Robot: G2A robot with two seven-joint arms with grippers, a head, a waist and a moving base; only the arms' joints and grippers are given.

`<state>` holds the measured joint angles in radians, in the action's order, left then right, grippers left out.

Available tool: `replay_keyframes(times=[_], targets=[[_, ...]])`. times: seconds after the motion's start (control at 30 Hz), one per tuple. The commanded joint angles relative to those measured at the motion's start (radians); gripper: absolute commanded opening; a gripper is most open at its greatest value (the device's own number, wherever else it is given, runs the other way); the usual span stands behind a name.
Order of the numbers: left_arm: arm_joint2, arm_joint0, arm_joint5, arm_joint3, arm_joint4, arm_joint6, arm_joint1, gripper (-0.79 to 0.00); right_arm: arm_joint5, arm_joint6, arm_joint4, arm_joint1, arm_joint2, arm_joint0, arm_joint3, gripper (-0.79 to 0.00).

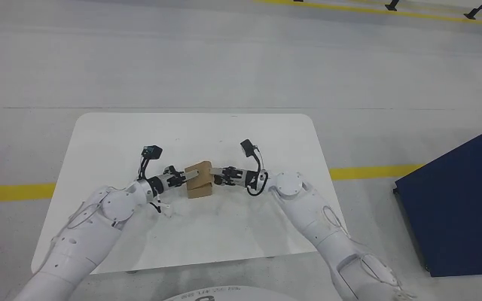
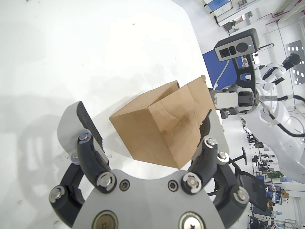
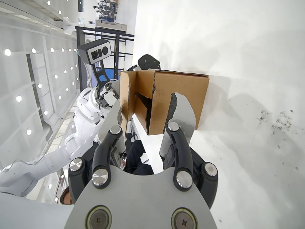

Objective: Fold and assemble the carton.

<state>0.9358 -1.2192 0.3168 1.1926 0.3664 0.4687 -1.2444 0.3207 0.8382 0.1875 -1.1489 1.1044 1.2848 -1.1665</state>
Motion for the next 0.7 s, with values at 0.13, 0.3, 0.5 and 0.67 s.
replay_keyframes(times=[0.13, 0.3, 0.5, 0.67], targets=[[-0.003, 0.003, 0.0, -0.005, 0.0, -0.002, -0.003, 0.0, -0.019, 0.008, -0.013, 0.003, 0.003, -0.003, 0.001, -0.434], [-0.003, 0.005, 0.001, -0.008, 0.001, -0.002, -0.004, 0.0, -0.044, -0.002, -0.044, 0.001, -0.015, -0.01, -0.01, -0.44], [-0.001, 0.006, 0.005, -0.014, -0.003, -0.001, -0.005, 0.0, -0.073, -0.007, -0.063, -0.003, -0.033, -0.025, -0.006, -0.462], [-0.003, 0.01, 0.006, -0.02, -0.004, 0.002, -0.007, 0.0, -0.087, -0.006, -0.078, -0.005, -0.047, -0.034, -0.004, -0.462]])
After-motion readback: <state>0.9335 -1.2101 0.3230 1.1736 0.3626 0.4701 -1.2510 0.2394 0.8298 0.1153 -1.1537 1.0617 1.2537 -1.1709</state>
